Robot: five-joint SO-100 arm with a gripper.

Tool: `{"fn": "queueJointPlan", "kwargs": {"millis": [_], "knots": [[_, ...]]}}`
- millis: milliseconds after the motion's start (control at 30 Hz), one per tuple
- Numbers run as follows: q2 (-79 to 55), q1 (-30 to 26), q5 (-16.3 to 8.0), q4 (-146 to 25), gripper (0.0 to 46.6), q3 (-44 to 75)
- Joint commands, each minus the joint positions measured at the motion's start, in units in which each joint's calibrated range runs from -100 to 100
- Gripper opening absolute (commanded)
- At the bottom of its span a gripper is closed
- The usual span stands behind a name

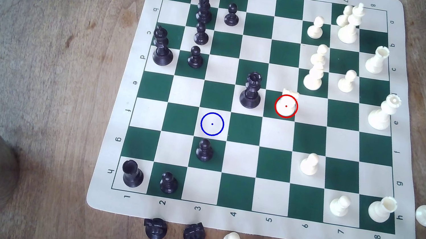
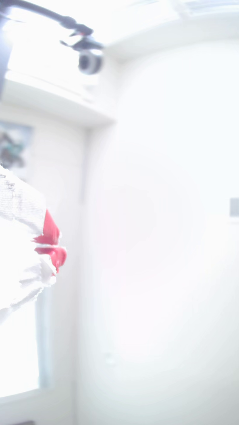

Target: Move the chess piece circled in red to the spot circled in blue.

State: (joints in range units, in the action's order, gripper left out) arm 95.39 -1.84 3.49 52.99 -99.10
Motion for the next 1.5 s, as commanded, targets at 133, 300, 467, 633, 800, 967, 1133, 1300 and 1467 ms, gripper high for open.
{"fn": "queueJointPlan", "kwargs": {"millis": [133,300,467,633,800,967,1133,1300,1467], "knots": [[-11.1,1.9,-1.2,-34.6,0.1,3.4],[-19.6,3.8,-6.0,-70.4,1.6,23.2],[-29.3,3.9,-10.6,-87.4,2.8,39.3],[-41.6,1.8,-12.7,-98.6,6.5,50.0],[-61.5,1.3,-17.3,-108.0,10.4,63.5],[-65.4,1.3,-17.7,-111.0,12.8,63.1],[-66.4,-0.2,-18.5,-111.0,15.2,61.4],[-66.8,-2.6,-19.1,-108.1,14.7,58.0],[-66.6,-2.4,-18.7,-103.4,14.9,51.8]]}}
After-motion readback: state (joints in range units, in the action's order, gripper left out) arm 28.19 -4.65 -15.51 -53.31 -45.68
